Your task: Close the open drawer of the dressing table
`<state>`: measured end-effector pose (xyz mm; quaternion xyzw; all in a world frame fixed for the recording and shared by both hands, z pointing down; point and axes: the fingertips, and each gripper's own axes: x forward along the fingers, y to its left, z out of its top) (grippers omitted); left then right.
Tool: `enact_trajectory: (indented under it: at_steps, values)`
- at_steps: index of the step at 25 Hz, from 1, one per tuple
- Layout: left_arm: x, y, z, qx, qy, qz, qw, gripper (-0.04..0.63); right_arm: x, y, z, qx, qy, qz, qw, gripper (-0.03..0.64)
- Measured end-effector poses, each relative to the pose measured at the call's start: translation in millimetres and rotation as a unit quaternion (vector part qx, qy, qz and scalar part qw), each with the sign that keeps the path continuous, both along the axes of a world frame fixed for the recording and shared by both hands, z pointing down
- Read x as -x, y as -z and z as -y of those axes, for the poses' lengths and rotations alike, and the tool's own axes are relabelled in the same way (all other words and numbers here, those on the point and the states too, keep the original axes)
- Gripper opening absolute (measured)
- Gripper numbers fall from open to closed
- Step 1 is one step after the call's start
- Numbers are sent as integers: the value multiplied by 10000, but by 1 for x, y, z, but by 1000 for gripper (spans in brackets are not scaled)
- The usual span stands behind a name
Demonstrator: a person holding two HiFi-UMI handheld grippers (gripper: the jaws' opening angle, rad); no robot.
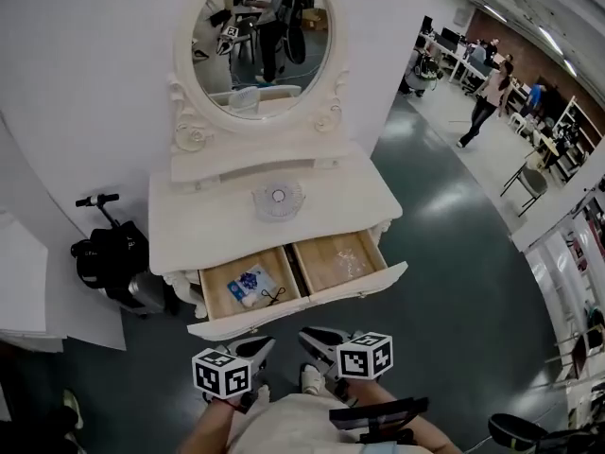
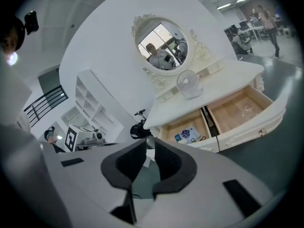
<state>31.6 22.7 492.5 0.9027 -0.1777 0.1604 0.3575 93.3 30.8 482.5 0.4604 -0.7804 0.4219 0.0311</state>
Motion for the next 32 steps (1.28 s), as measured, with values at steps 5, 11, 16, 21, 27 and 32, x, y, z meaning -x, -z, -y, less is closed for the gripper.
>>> enact_trajectory:
  at_steps: [5,11,16,21,27,32]
  values:
    - [0,-11,6,83,482,30,9988,11,-6,-7,17,52,362,-75,9993,50]
    - [3,-28,11,196,1026,141,9944,11,-16,-13,33,102,663,-152,9976,54]
    - [7,-45,16,225,1384,373,9894,12,-20,-21,39,198,891,-160,9957,57]
    - [14,-65,22,280,1684,600,9835,18,-18,-27,42,265,1181,-175,9925,67]
    - [17,-101,26,535,1939,884,9756,98,-23,-41,45,362,1364,-211,9898,74]
    - [19,-130,32,763,2072,1313,9664,117,-25,-48,50,405,1483,-226,9878,78]
